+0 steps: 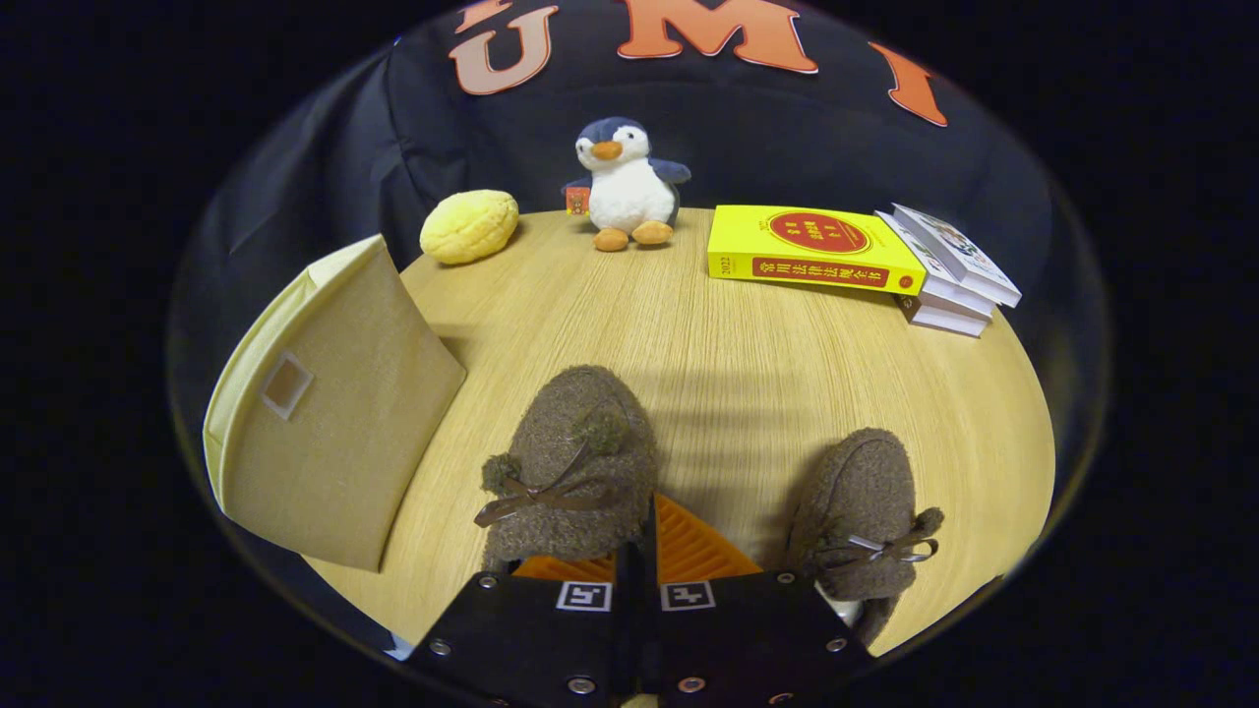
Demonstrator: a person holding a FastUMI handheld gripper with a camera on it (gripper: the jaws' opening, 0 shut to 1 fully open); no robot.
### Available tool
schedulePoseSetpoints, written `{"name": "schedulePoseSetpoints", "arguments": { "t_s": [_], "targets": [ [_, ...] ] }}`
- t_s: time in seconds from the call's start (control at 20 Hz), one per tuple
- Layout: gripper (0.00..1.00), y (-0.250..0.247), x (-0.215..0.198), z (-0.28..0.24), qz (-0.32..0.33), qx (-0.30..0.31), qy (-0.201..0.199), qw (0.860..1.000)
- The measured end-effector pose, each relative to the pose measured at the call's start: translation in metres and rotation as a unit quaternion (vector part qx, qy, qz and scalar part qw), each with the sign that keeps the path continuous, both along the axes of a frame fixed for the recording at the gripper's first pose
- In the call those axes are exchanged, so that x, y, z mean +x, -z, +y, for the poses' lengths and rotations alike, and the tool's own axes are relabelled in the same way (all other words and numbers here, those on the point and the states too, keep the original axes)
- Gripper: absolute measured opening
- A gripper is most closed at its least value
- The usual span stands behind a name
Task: Open the storage box then place both shoes into the box .Put the left shoe in first, then the right shoe, with the right side of both shoes facing outward in a uniform manner.
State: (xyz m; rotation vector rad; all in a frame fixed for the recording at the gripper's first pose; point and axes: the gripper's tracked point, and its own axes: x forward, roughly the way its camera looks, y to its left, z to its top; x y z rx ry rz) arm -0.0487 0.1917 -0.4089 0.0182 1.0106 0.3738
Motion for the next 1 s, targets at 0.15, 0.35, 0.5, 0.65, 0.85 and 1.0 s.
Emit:
{"name": "schedulePoseSetpoints", "arguments": {
  "t_s": [0.15, 0.35, 0.5, 0.65, 0.85, 1.0],
  "targets": [
    [0.04, -0.04, 0.008, 0.014, -0.015, 0.012, 0.011, 1.0],
    [0.04, -0.098, 0.021, 0.049, -0.044, 0.034, 0.017, 0.998],
    [0.04, -0.139, 0.026, 0.083, -0.06, 0.049, 0.006, 0.997],
    [0.04, -0.167, 0.025, 0.121, -0.065, 0.052, -0.014, 0.996],
    [0.04, -0.181, 0.016, 0.184, -0.052, 0.067, -0.044, 0.995],
    [0.04, -0.17, 0.01, 0.217, -0.036, 0.048, -0.065, 0.996]
  ]
}}
